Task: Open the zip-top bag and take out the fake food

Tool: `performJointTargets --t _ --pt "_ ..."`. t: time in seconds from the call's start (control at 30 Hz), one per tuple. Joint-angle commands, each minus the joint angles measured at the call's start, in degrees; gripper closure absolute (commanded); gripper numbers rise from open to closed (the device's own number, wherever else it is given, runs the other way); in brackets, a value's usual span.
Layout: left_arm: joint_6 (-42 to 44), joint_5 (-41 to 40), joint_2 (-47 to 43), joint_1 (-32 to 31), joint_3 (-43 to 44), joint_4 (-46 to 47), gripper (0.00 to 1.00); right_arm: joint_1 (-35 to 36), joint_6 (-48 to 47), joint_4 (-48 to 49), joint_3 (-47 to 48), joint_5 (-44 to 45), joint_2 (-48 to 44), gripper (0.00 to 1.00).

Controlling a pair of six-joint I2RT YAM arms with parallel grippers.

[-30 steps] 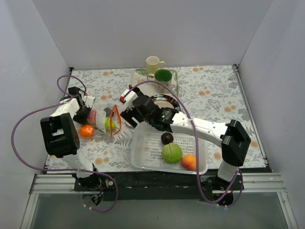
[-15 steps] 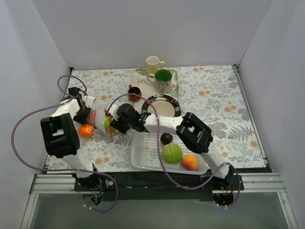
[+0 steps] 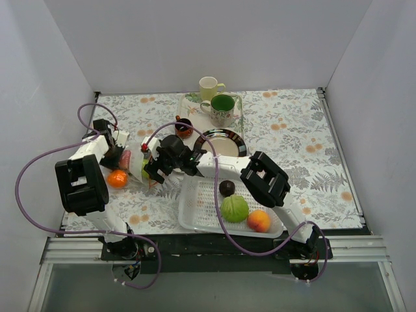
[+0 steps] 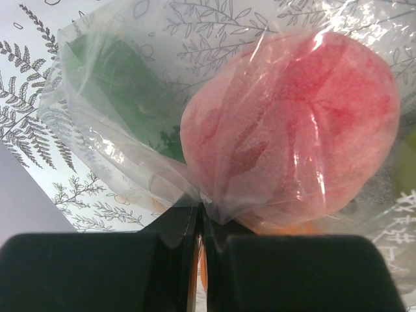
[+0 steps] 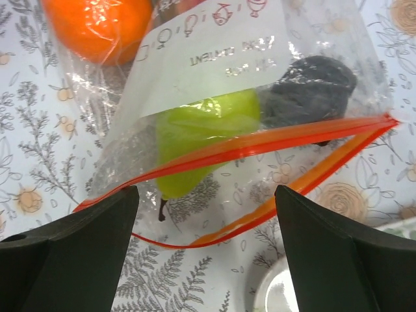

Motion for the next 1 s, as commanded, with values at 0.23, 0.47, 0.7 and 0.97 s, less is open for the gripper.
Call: performJointTargets --t 0.23,0.47,0.7,0.97 --pt "-2.15 2.28 -0.9 -0.29 -2.03 -2.92 1.0 -0.22 5.62 0.88 6.41 -6.86 4.24 0.02" --pt "-4.08 5.79 -3.01 -1.34 -1.67 -6.17 1.0 -0.22 8.0 -1.51 8.65 2.3 8.73 0.02" --pt "-3.47 5.89 -4.42 -1.43 -2.82 -6.88 1.0 -0.22 8.0 0.96 5.82 2.84 7.68 0.07" --pt "-0.48 -2.11 -3.37 -1.35 -5.63 -0.12 1.0 -0.13 7.47 6.84 -4.1 0.63 -1.98 0.85"
